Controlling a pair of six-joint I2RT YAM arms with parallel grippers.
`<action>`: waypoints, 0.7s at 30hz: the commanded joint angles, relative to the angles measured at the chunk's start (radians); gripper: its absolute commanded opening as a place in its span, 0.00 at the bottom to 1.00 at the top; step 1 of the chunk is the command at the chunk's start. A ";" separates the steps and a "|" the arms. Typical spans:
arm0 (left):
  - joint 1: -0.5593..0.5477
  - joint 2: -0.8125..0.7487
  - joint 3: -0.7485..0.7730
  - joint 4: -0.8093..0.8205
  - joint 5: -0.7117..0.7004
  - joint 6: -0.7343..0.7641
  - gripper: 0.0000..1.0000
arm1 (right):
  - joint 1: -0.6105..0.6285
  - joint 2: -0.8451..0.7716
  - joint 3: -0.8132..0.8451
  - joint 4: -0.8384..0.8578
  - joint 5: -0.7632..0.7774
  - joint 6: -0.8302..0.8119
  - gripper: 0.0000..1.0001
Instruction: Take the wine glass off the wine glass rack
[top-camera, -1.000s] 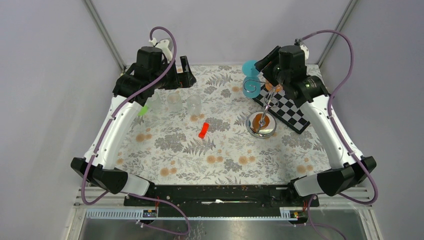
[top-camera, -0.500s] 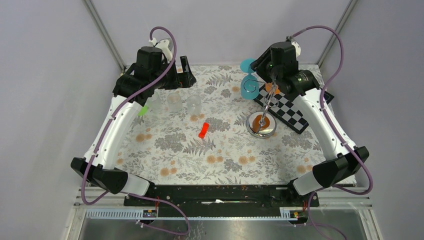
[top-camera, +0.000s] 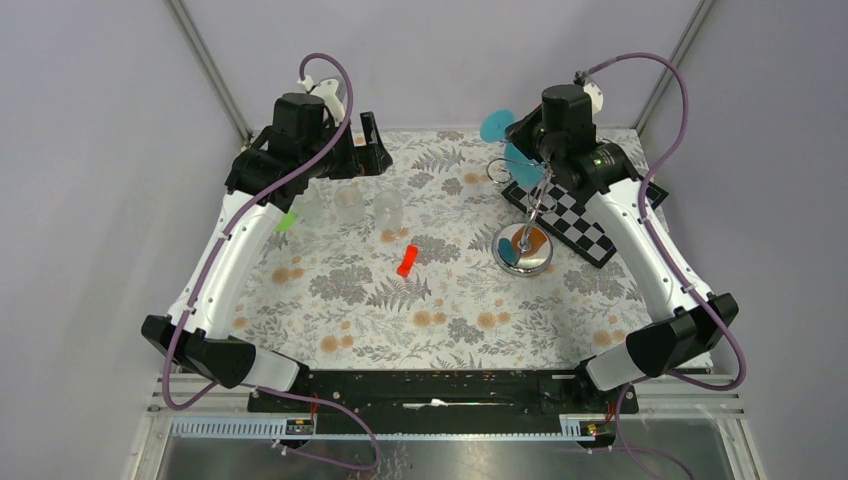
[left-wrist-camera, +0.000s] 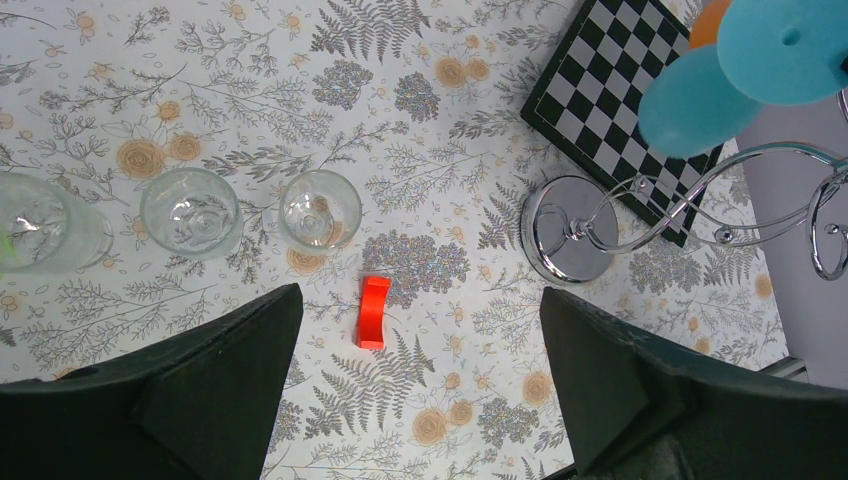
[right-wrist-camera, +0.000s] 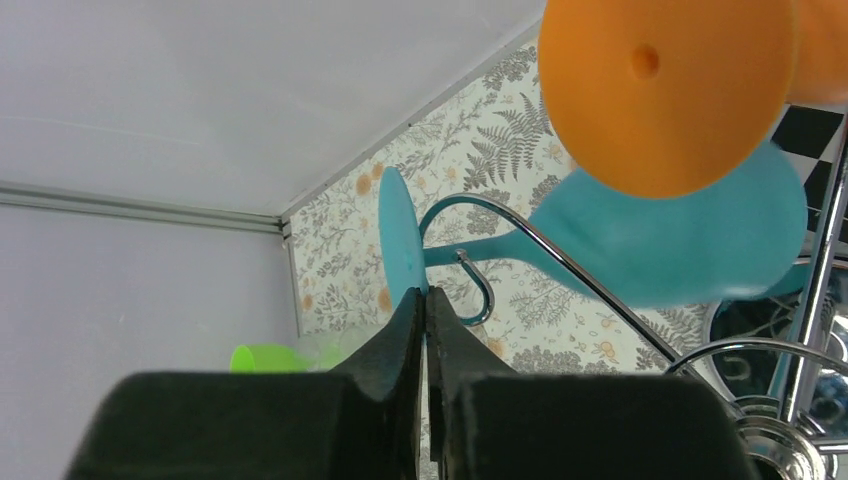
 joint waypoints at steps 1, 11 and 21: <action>0.004 -0.045 0.001 0.056 -0.003 0.013 0.99 | 0.010 -0.042 -0.035 0.096 0.044 0.015 0.00; 0.004 -0.058 -0.010 0.057 -0.007 0.015 0.99 | 0.007 -0.122 -0.128 0.220 0.056 0.057 0.00; 0.003 -0.062 -0.011 0.057 -0.005 0.019 0.99 | -0.038 -0.120 -0.135 0.251 0.023 0.113 0.00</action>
